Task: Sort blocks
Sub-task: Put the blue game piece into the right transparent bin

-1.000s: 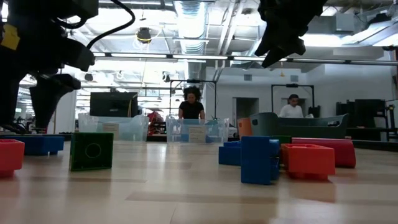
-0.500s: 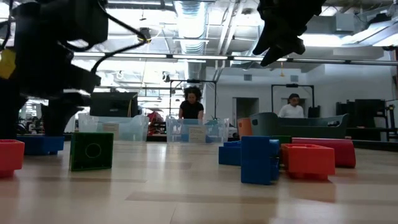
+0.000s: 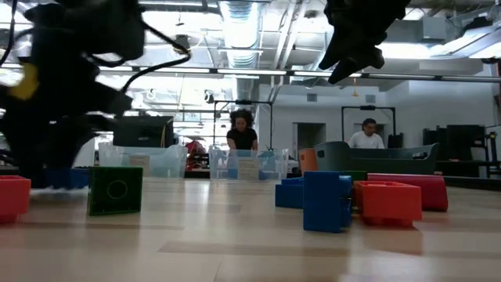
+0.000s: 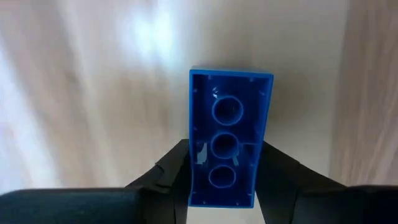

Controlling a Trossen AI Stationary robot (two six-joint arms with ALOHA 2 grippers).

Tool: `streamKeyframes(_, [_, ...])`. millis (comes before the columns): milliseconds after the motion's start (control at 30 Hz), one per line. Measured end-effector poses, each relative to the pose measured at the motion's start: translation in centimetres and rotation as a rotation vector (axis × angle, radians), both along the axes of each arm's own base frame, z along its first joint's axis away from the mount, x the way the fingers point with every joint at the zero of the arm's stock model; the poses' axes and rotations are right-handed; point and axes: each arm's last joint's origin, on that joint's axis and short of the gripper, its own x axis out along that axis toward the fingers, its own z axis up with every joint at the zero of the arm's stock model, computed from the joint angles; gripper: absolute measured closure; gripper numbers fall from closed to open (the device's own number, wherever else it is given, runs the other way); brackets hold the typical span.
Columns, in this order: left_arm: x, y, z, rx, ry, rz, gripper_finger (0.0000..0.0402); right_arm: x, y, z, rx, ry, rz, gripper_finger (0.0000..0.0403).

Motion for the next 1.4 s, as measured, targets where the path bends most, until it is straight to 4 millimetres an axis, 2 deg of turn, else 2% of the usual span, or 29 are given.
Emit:
streamKeyframes(133, [1.4, 2.1, 1.7, -0.004, -0.06, 0.021, 0.0275, 0.0, -0.1, 0.0, -0.002, -0.001, -0.003, 0.0176])
streamKeyframes(300, [4.2, 6.5, 5.3, 0.026, -0.212, 0.047, 0.0275, 0.0, -0.4, 0.0, -0.005, -0.001, -0.015, 0.0176])
streamKeyframes(467, [6.8, 13.4, 9.6, 0.118, -0.494, 0.162, 0.0271, 0.1, -0.7, 0.1, 0.004, -0.024, -0.047, 0.0176])
streamKeyframes(567, [7.9, 18.3, 11.1, 0.125, -0.625, 0.254, 0.0269, 0.2, -0.8, 0.2, 0.013, -0.048, -0.098, 0.0176])
streamKeyframes(733, [9.1, 26.0, 10.4, 0.067, -0.586, 0.429, 0.0268, 0.3, -0.3, 0.3, 0.053, -0.085, -0.146, 0.0176])
streamKeyframes(833, [10.4, 28.7, 10.2, 0.065, -0.526, 0.47, 0.0268, 0.3, 0.2, 0.3, 0.081, -0.099, -0.162, 0.0176])
streamKeyframes(1067, [13.6, 31.8, 9.4, 0.098, -0.418, 0.474, 0.0266, 0.1, 1.6, 0.3, 0.09, -0.134, -0.243, 0.0176])
streamKeyframes(1233, [14.8, 32.7, 6.5, 0.069, -0.291, 0.492, 0.0265, 0.1, 2.3, 0.4, 0.102, -0.159, -0.28, 0.0176])
streamKeyframes(1400, [15.1, 32.9, 5.6, 0.061, -0.255, 0.526, 0.0252, 0.0, 3.0, 0.4, 0.112, -0.17, -0.286, 0.0176])
